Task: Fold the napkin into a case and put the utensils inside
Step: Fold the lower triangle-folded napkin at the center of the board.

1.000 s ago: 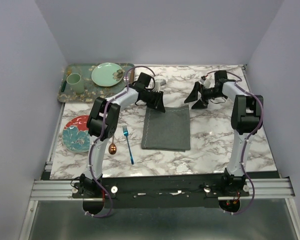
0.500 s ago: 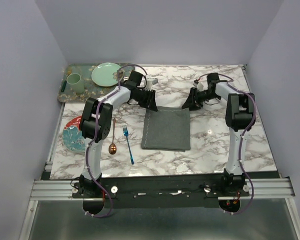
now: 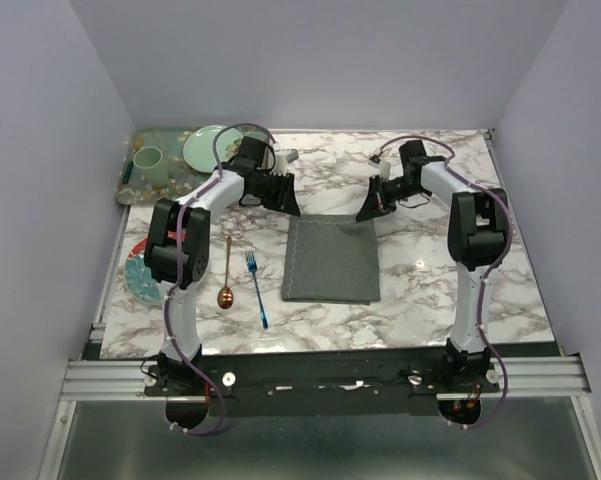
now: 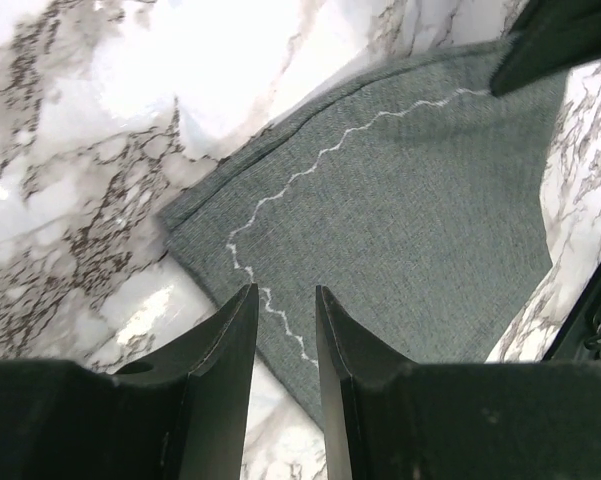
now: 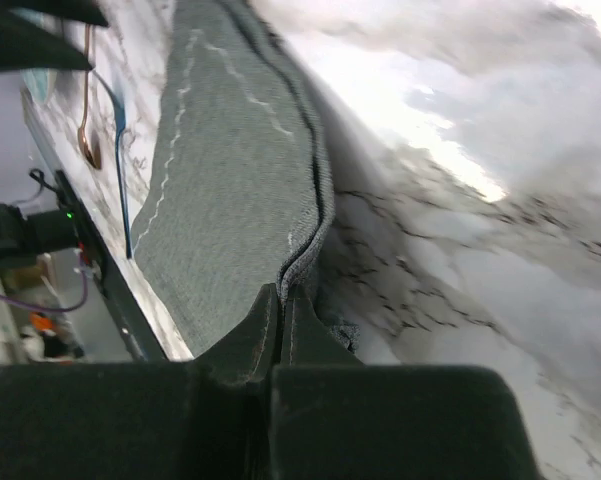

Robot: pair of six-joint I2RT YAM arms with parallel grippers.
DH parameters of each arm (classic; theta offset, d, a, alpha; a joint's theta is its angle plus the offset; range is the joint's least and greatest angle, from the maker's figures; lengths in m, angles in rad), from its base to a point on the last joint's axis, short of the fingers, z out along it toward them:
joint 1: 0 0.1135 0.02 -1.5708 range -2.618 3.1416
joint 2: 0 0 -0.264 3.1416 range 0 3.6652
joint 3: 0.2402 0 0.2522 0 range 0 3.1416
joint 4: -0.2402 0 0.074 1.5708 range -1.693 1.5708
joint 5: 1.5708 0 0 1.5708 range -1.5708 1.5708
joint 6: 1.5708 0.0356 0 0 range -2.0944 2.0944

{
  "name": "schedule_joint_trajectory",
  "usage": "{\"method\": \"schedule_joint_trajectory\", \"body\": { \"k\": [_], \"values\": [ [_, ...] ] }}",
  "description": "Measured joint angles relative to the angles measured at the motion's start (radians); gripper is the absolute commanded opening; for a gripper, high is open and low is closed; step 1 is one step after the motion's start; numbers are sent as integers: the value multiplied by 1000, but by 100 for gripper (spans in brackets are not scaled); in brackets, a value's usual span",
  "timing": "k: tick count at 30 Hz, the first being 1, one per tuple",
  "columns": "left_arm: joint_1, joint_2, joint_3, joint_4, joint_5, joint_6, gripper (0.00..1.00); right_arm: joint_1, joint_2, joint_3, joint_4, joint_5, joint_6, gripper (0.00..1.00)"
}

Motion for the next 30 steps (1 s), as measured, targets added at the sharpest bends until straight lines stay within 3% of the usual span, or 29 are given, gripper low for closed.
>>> {"method": "schedule_joint_trajectory", "body": {
  "k": [8,16,30],
  "values": [
    [43,-49,-53,11,-19,0,38,123,-161,-67,4,72,-228,0],
    [86,-93,-118,23,-23,0,38,224,-217,-168,5,177,-469,1],
    [133,-123,-160,26,-26,22,38,294,-393,-357,5,261,-957,1]
  ]
}}
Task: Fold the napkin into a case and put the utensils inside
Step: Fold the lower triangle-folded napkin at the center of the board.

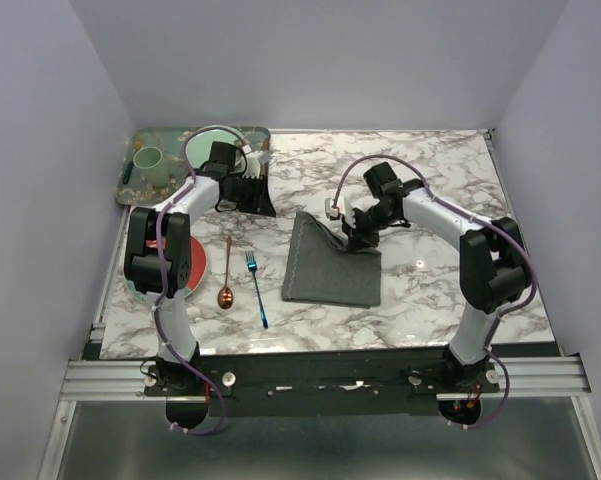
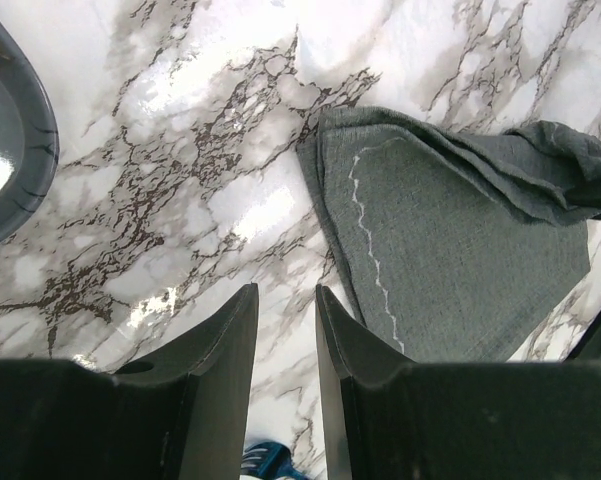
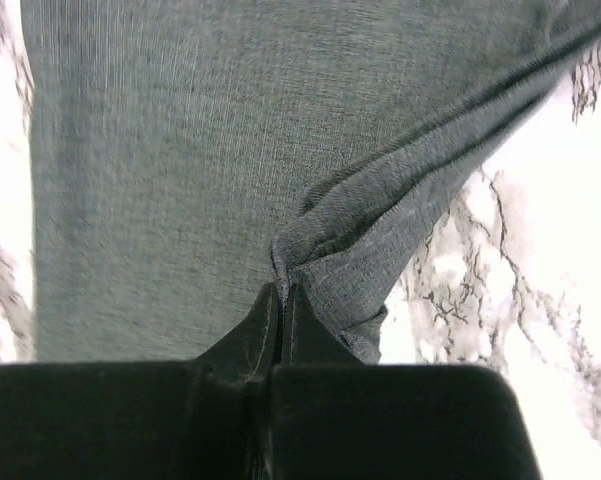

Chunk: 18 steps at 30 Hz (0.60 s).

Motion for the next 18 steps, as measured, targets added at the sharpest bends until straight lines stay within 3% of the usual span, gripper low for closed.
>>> {"method": "schedule_joint_trajectory", "body": {
  "k": [18],
  "values": [
    [1,-60,-16,-3,3,126,35,6,-221,-381,130,25,-677,1]
  ]
}}
